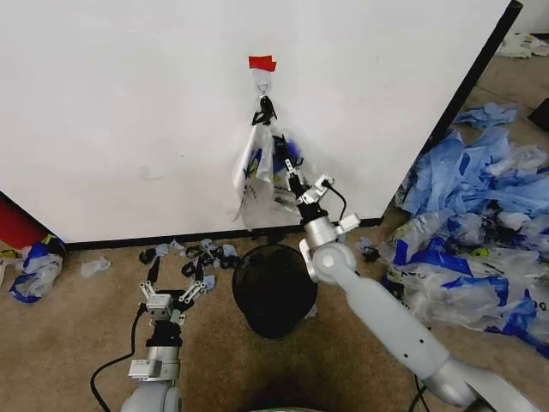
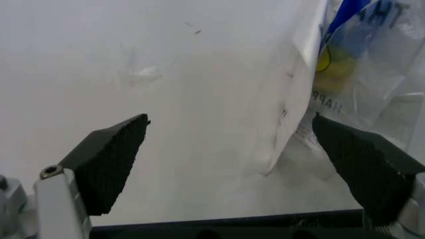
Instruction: Pick up the garbage bag from the wall and place it over the trash bin.
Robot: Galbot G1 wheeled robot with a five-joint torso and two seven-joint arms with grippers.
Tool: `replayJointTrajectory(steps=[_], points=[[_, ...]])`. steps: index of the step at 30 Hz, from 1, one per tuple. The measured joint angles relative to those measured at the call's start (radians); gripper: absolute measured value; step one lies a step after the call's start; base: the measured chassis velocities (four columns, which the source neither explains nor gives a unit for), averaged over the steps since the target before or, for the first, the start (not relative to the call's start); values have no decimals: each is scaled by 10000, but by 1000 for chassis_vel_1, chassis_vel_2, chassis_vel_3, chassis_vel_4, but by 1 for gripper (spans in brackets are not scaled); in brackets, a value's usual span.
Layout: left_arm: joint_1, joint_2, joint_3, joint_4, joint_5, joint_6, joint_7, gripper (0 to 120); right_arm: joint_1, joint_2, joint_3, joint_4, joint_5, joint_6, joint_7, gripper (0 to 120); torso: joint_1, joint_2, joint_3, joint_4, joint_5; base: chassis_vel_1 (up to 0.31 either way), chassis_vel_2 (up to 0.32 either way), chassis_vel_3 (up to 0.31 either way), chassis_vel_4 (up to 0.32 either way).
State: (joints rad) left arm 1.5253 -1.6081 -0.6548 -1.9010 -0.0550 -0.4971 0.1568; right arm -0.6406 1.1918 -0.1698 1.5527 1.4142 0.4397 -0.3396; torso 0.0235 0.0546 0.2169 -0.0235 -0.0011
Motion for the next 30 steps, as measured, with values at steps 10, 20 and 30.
replayJointTrajectory(steps=[10,20,30], points=[[-217,0,74,93,-55,172,-35,98,-1232,-758,-153,628,-602,661,-686,0,0,0,0,-2,1,0,0,0,0],[-326,1,180,245,-150,200,-44,98,-2791,-1702,299,1923,-1286,985,-1115,0,0,1,-1,-3,-2,0,0,0,0],[-415,2,307,207,-447,333,-46,98,-4490,-2505,1237,3237,-2293,1298,-1036,0,0,0,0,-1,2,0,0,0,0]])
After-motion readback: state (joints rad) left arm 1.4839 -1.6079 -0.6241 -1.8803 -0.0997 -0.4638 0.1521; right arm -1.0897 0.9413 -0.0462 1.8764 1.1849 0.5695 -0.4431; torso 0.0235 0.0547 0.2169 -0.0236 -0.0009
